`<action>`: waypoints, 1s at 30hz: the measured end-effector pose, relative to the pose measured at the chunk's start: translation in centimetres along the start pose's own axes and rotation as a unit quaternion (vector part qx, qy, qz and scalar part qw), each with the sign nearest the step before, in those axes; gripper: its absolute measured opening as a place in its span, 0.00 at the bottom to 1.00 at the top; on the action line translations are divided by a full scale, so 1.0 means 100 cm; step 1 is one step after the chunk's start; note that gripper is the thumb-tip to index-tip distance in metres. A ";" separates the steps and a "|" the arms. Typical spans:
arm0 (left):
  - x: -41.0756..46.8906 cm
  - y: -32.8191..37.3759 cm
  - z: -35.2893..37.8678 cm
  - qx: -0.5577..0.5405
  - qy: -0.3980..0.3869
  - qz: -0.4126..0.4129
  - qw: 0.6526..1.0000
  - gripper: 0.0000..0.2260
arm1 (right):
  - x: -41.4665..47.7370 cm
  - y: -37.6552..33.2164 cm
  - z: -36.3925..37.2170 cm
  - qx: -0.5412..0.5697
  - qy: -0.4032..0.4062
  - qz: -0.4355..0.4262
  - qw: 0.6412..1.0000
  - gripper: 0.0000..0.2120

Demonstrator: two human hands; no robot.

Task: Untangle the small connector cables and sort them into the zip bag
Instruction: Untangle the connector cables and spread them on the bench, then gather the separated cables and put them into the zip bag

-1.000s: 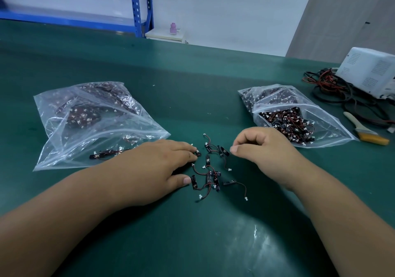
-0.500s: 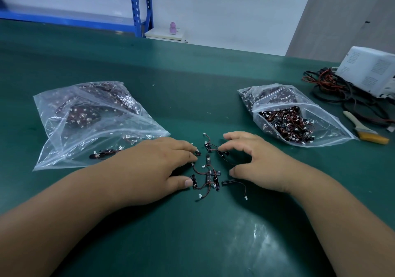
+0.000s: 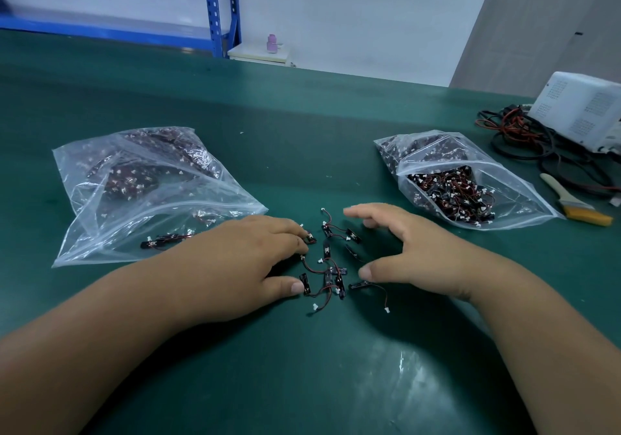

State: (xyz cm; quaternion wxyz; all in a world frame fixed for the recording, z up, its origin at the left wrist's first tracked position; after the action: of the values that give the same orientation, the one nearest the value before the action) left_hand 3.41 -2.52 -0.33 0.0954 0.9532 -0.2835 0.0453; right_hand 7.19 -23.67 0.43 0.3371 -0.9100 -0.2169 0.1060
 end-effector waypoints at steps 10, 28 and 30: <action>-0.006 -0.013 -0.025 0.088 0.096 -0.163 0.978 0.09 | 0.000 -0.016 0.050 -0.192 -0.020 -0.052 0.980 0.65; -0.008 -0.027 -0.012 0.168 0.004 -0.219 0.961 0.14 | 0.038 -0.022 0.044 -0.341 0.192 -0.027 0.920 0.15; -0.008 -0.027 -0.011 0.171 0.007 -0.216 0.961 0.14 | 0.032 -0.017 0.042 -0.351 0.168 -0.032 0.920 0.18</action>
State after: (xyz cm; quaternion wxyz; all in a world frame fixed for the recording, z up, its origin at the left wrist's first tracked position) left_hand 4.15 0.36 0.19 -0.0597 0.9934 -0.0585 0.0783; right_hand 7.99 -18.63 -1.74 0.0304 -0.9668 -0.2098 -0.1425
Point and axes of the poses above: each hand's wrist, its own x-axis towards the middle knuckle, its own z-axis out of the palm, y = z × x, the point moved 5 cm from there along x, towards the middle knuckle, and after that the axes turned 3 degrees about y, right-handed, at the moved point
